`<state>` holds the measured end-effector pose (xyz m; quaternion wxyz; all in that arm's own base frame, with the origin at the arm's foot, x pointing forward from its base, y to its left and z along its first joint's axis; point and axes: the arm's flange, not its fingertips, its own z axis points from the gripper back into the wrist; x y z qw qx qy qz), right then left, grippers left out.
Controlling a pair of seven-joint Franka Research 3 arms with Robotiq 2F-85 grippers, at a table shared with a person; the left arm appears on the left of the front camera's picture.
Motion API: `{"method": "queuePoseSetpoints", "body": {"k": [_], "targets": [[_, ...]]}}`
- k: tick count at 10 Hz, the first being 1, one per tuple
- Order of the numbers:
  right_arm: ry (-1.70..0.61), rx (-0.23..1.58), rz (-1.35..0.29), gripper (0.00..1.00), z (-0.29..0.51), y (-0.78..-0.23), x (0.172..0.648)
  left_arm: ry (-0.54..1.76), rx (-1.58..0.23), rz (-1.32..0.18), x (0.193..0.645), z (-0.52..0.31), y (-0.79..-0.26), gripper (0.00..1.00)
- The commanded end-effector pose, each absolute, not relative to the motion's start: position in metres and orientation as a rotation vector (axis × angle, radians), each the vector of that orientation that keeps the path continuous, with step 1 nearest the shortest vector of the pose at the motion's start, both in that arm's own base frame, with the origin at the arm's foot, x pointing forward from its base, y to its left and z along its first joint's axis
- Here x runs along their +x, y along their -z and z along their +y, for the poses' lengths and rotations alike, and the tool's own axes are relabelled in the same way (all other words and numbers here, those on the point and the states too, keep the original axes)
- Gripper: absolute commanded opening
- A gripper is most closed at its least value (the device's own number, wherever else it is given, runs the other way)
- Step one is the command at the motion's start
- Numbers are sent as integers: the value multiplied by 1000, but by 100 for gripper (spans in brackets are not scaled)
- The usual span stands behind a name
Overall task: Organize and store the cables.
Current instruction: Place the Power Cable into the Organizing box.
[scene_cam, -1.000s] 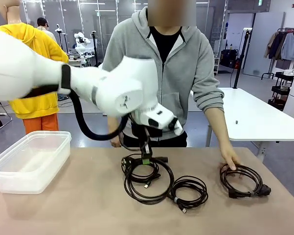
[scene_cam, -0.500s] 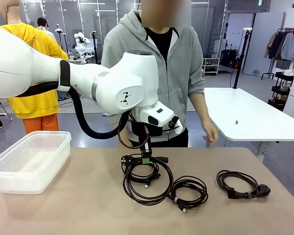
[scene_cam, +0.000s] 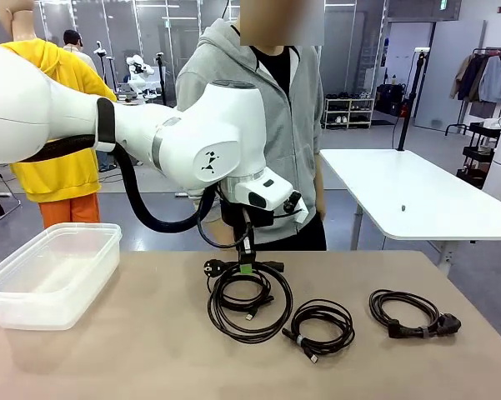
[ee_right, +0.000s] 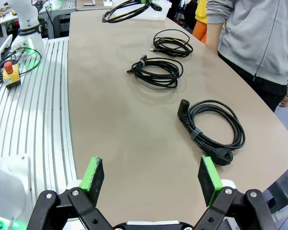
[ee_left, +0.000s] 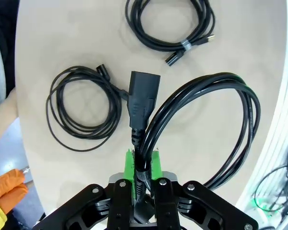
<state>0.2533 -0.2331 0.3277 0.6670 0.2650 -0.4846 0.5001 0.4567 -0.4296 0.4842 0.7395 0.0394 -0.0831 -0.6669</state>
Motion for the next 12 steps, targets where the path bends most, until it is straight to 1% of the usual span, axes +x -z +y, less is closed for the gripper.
{"method": "queuePoseSetpoints", "body": {"k": [1, 2, 3, 4, 6, 8, 10, 12], "targets": [[-1122, 595, -1100, 100, -233, -329, 253, 1506, 66, -296, 476, -380, -515, 15], [-1122, 595, -1100, 100, -233, -329, 253, 1534, 45, -343, 483, -344, -535, 15], [-1122, 595, -1100, 100, -233, -329, 253, 1595, 86, -393, 485, -296, -551, 15], [-1122, 595, -1100, 100, -233, -329, 253, 1587, 88, -422, 486, -249, -565, 15], [-1122, 595, -1100, 100, -233, -329, 253, 1567, 157, -470, 483, -169, -577, 15], [-1122, 595, -1100, 100, -233, -329, 253, 1418, 242, -527, 488, -91, -574, 15], [-1122, 595, -1100, 100, -233, -329, 253, 1236, 226, -574, 493, -19, -575, 15], [-1122, 595, -1100, 100, -233, -329, 253, 1169, 230, -569, 499, 30, -575, 15]]}}
